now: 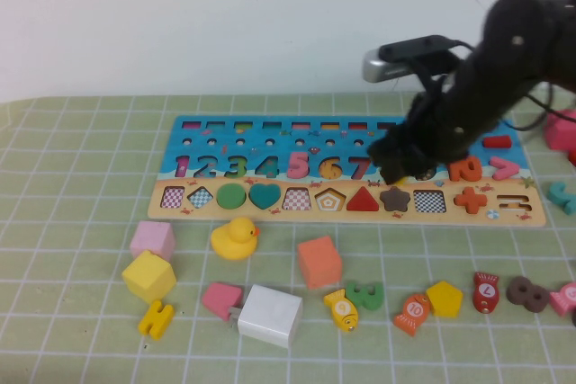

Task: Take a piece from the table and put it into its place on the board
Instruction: Place the "number 6" into the hole of the number 6

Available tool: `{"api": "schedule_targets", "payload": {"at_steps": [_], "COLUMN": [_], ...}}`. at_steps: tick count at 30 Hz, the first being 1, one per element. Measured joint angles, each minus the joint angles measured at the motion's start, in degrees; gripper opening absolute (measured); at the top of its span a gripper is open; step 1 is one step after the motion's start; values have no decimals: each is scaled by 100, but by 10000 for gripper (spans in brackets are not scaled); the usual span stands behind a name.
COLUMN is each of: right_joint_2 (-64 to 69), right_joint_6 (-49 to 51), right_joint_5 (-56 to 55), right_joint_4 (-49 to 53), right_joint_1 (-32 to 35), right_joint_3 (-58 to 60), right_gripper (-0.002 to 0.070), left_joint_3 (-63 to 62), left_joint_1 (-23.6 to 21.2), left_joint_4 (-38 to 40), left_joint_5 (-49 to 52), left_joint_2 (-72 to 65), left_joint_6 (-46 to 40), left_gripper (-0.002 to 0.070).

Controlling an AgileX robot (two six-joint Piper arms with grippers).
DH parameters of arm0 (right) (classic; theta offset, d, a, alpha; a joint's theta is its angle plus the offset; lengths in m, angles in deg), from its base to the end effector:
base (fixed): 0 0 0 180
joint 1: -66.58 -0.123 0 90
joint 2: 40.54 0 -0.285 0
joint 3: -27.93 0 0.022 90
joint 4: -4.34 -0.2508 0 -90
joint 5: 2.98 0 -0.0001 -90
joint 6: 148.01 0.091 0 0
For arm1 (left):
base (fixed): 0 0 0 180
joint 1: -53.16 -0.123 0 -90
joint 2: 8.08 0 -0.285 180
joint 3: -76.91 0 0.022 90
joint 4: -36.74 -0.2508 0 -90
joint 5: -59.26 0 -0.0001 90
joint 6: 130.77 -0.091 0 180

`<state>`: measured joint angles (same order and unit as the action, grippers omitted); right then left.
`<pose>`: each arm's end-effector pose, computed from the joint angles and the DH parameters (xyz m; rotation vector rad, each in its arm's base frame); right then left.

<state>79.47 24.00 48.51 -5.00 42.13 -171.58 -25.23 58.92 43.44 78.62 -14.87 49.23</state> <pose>0.3921 0.1910 0.2663 -0.6546 2.5832 0.2970 0.0523 -0.0088 0.1801 0.0186 1.8168 -0.1846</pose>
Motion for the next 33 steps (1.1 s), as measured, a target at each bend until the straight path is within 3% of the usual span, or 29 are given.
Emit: {"api": "schedule_targets", "payload": {"at_steps": [14, 33], "right_joint_2": [1741, 1979], "right_joint_6": [-140, -311], "right_joint_5": [673, 725], "right_joint_4": [-144, -241], "right_joint_1": [-342, -355], "right_joint_3": [-2541, -2674], "right_gripper": [282, 282], "left_joint_3": [0, 0], "left_joint_1": [0, 0], "left_joint_4": [0, 0], "left_joint_5": [0, 0], "left_joint_2": [0, 0], "left_joint_6": [0, 0], "left_gripper": [-2, -2]}}
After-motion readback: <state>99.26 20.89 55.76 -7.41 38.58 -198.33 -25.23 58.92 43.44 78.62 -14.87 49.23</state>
